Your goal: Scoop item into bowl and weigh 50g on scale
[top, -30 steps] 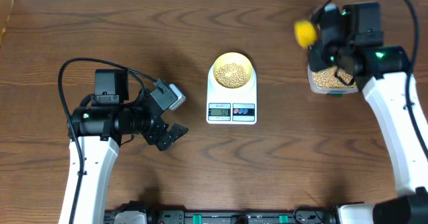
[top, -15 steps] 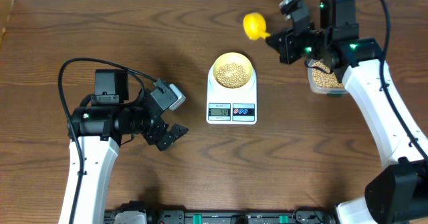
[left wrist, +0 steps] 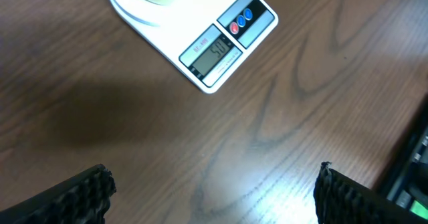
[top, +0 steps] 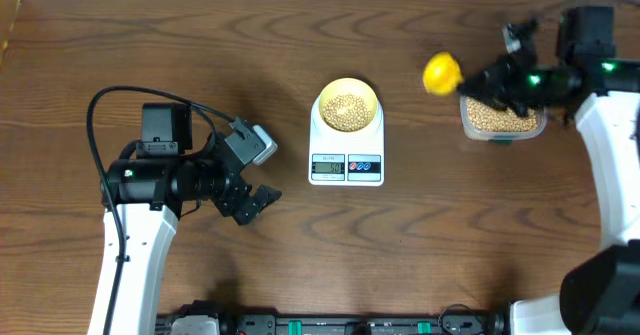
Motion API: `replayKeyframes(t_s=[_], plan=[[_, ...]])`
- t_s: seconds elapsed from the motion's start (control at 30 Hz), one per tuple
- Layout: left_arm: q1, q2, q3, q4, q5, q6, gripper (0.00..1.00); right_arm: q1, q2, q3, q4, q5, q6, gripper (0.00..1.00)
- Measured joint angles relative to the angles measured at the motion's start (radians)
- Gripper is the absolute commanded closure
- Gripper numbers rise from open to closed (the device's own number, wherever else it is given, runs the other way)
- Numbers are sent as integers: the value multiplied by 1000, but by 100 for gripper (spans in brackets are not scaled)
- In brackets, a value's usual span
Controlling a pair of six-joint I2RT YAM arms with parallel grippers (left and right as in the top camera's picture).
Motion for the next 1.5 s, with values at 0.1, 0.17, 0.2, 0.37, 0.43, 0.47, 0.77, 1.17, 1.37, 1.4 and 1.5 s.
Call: replayKeyframes(t_s=[0.1,0.17,0.2,0.37,0.43,0.47,0.77,1.17,1.37,1.4,1.5], plan=[[0,0,0,1,0,0,2,-20,-47,-2,-190,74,-50,99],[0,0,0,1,0,0,2,-21,-73,-2,-264,117,-95,99],[0,0,0,1,0,0,2,-21,-78,-2,-280,128,-109,99],[0,0,0,1,0,0,2,-23,-84,-51,-322,185,-242,99],[0,0,0,1,0,0,2,-28,-85,-100,-306,190,-266,99],[0,0,0,1,0,0,2,-36,-87,-150,-282,193,-279,99],[0,0,1,0,0,0,2,-154,-328,-563,-11,125,-311,99],[0,0,1,1,0,0,2,-198,-489,-989,419,-36,-80,99],[0,0,1,1,0,0,2,-198,-489,-998,430,-60,-30,67],[0,0,1,1,0,0,2,-198,-489,-998,430,-62,-27,63],[0,0,1,1,0,0,2,-198,-489,-998,429,-51,-10,49]])
